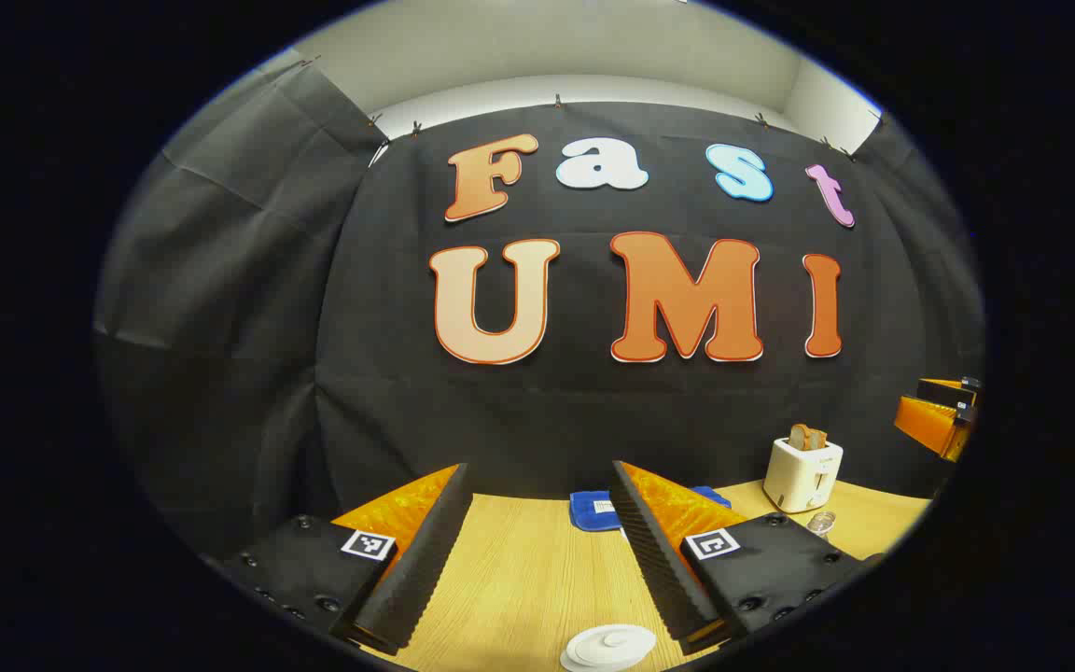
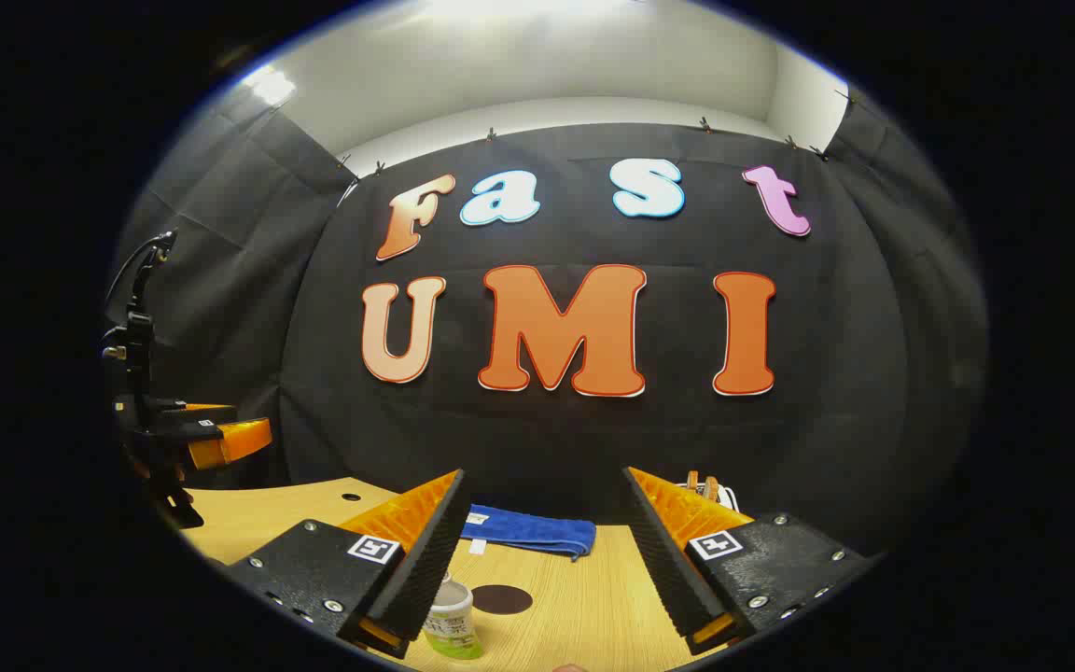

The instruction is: Open the teacup lid with one hand, grasp the water bottle and pour water into the teacup with the other hand; after pouring, place the water bottle on the coaster and then close the teacup lid.

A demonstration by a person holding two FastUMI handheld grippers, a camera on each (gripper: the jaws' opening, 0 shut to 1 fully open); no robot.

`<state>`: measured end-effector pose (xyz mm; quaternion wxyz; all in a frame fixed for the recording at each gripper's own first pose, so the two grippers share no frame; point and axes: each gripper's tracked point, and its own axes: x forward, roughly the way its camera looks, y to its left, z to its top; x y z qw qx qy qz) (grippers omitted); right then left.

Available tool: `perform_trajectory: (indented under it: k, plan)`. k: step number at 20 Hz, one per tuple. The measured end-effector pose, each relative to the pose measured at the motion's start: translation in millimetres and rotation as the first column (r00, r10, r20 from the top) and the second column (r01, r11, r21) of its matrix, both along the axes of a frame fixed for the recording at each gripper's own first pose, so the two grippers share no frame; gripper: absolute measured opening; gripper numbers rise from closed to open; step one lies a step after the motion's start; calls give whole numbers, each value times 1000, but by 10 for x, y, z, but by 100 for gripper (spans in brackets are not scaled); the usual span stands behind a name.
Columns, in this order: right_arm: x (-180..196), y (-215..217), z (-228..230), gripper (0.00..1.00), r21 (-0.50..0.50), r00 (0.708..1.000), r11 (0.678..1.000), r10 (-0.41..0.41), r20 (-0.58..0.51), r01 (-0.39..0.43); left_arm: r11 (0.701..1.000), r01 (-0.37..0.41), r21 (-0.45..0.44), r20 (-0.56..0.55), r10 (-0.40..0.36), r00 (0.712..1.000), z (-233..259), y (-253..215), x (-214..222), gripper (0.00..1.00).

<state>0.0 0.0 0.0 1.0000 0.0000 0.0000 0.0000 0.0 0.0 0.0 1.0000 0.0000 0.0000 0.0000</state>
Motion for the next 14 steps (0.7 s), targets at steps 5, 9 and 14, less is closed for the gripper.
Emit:
perform_trajectory:
  k: [5, 9, 14]
  plan:
    - [11, 9, 87, 97, 12, 1000, 1000, 6, 12, -6, 1000, -3, 14, 7, 2, 1000, 37, -4, -50, 97]
    - [-2, 6, 98, 97, 6, 1000, 1000, 7, 11, -7, 1000, -20, 20, 13, 20, 1000, 76, 51, -74, 97]
    - [12, 8, 81, 97, 4, 1000, 1000, 10, 8, -10, 1000, -19, 6, 35, 19, 999, 118, 50, -101, 97]
